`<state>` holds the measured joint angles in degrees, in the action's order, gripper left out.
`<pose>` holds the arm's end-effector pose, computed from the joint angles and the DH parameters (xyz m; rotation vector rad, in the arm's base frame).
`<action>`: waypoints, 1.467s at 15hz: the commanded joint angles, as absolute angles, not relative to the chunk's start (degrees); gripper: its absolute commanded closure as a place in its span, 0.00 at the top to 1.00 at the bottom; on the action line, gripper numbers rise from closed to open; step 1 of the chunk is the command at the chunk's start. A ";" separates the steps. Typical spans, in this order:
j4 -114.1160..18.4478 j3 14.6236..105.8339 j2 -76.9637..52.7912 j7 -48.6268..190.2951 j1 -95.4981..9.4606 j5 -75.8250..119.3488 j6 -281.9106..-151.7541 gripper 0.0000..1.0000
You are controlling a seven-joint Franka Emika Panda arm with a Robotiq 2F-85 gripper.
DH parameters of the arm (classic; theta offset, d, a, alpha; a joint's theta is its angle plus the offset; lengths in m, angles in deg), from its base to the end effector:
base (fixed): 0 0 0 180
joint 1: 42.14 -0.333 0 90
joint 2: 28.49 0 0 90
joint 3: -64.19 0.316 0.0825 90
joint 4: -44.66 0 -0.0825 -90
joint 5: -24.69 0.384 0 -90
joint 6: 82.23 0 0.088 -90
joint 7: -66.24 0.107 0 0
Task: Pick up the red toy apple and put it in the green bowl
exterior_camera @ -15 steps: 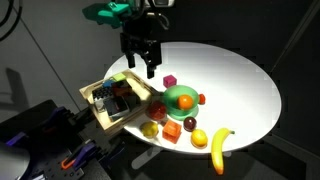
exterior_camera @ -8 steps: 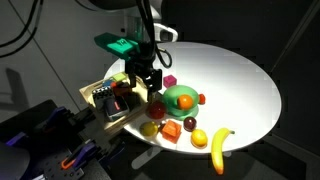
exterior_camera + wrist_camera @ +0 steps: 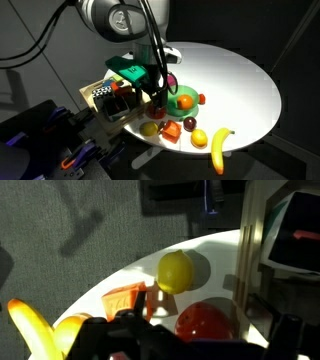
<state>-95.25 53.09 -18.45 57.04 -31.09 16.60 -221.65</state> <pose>0.4318 -0.1789 0.2190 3.0585 -0.1691 -0.3174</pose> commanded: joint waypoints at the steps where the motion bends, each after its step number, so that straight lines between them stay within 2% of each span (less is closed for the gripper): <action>1: -95.05 53.55 -15.85 53.83 -29.93 18.39 -225.49 1.00; 13: -92.97 58.14 -9.31 43.87 -26.28 27.67 -233.88 1.00; 22: -90.28 59.28 -6.47 36.34 -25.13 24.52 -235.56 1.00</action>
<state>-92.11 58.42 -7.79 39.18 -26.63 26.11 -234.75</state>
